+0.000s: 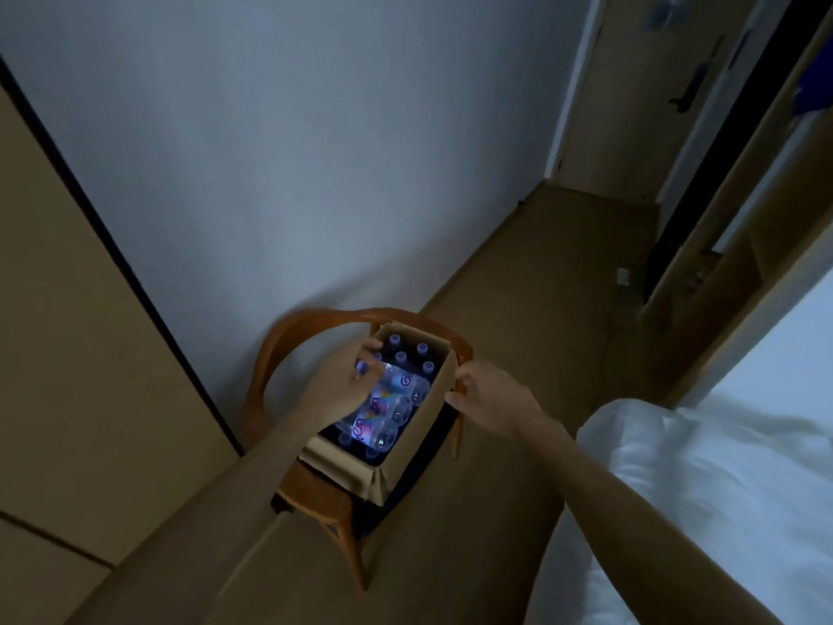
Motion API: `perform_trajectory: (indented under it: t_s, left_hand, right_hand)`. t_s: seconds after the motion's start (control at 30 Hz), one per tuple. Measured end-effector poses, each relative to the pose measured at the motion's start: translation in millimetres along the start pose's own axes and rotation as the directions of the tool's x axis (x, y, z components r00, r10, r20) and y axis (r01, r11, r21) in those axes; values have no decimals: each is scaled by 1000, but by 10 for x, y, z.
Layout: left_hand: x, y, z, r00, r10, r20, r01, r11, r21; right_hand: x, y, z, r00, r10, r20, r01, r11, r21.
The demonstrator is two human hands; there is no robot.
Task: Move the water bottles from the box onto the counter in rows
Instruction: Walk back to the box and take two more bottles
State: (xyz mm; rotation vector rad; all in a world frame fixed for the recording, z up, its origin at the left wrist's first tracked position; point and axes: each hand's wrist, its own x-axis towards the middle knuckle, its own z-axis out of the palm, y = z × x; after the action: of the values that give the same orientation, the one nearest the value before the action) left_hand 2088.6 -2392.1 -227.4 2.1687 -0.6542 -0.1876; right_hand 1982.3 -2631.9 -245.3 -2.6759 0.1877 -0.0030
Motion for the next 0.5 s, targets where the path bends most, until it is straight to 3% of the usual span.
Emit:
perform_trajectory:
  t_s: [0.3, 0.5]
  left_hand:
    - [313, -687, 42, 930, -330, -160, 311, 941, -135]
    - [691, -1280, 101, 827, -543, -146, 494, 825, -274]
  right_hand:
    - [1036, 133, 323, 968, -85, 237, 75, 996, 52]
    - [1848, 90, 723, 917, -121, 379, 108, 993, 54]
